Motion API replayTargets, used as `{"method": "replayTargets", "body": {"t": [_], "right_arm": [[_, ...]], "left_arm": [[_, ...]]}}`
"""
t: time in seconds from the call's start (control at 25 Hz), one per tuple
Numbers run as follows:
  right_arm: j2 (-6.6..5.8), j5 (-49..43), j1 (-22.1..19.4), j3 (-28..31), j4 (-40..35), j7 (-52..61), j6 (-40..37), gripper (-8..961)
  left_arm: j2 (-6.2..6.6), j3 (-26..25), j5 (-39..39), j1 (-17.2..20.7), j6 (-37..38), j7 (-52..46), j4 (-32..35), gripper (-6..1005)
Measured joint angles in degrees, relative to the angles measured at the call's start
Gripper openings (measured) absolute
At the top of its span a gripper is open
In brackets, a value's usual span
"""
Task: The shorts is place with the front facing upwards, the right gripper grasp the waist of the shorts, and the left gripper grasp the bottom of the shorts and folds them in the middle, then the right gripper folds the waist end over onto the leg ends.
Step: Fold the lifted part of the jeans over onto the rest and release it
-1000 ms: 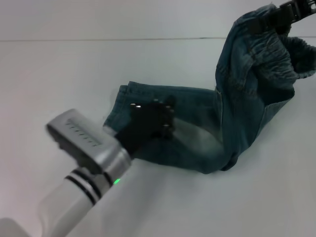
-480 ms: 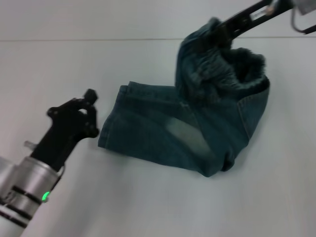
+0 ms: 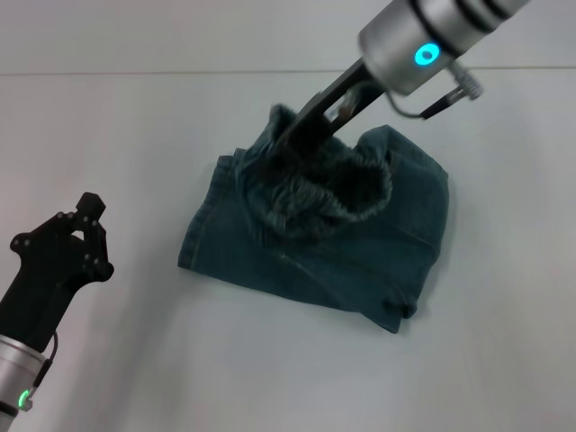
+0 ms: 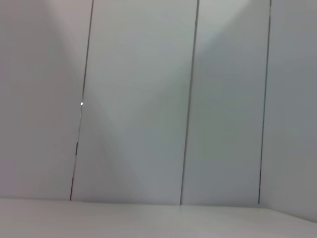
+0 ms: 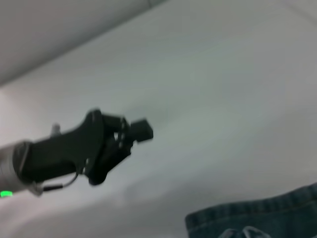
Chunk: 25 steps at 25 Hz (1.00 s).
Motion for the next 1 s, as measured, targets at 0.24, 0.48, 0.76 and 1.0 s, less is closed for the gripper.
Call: {"method": "replayTargets", "body": {"t": [0.24, 0.48, 0.76, 1.0], "right_arm": [[3.06, -0.5, 1.04, -4.14, 1.92, -0.09, 3.81, 108], [3.47, -0.9, 0.71, -4.27, 1.51, -0.86, 4.6, 333], [2.58, -0.67, -2.41, -2.97, -6.59, 0.04, -3.53, 592], [1.97, -1.22, -5.81, -2.01, -14.09, -1.78, -16.99, 776]], "left_arm": [[-0.11, -0.04, 0.18, 0.55, -0.11, 0.0, 0.05, 1], [-0.09, -0.09, 0.18, 0.34, -0.39, 0.0, 0.01, 1], [-0.03, -0.19, -0.04, 0.08, -0.59, -0.03, 0.03, 1], [-0.01, -0.37, -0.19, 0.01, -0.71, -0.06, -0.17, 1]]}}
